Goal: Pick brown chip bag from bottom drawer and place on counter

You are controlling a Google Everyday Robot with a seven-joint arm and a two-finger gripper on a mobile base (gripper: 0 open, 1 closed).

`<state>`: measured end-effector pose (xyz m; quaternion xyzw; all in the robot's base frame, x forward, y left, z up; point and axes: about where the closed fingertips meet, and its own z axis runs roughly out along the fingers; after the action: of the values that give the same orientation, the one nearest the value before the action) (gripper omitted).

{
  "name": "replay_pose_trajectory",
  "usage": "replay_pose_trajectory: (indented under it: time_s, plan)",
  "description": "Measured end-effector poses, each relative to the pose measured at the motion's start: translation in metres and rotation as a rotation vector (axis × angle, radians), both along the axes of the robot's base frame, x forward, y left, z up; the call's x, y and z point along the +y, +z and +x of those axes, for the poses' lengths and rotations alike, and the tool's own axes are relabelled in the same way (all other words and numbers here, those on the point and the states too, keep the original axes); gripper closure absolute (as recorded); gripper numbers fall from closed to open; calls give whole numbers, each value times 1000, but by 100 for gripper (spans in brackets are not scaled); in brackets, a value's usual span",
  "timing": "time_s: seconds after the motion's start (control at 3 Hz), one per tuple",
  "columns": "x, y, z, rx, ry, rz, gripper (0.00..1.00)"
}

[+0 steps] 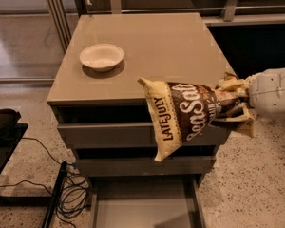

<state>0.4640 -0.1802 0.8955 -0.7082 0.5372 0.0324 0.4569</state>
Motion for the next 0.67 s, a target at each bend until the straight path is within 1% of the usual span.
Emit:
replay_pose_trajectory:
  time_s: [0.33, 0.67]
  plan:
    - [1, 8, 44, 0, -16, 0, 100]
    - [17, 20, 105, 37, -59, 61, 100]
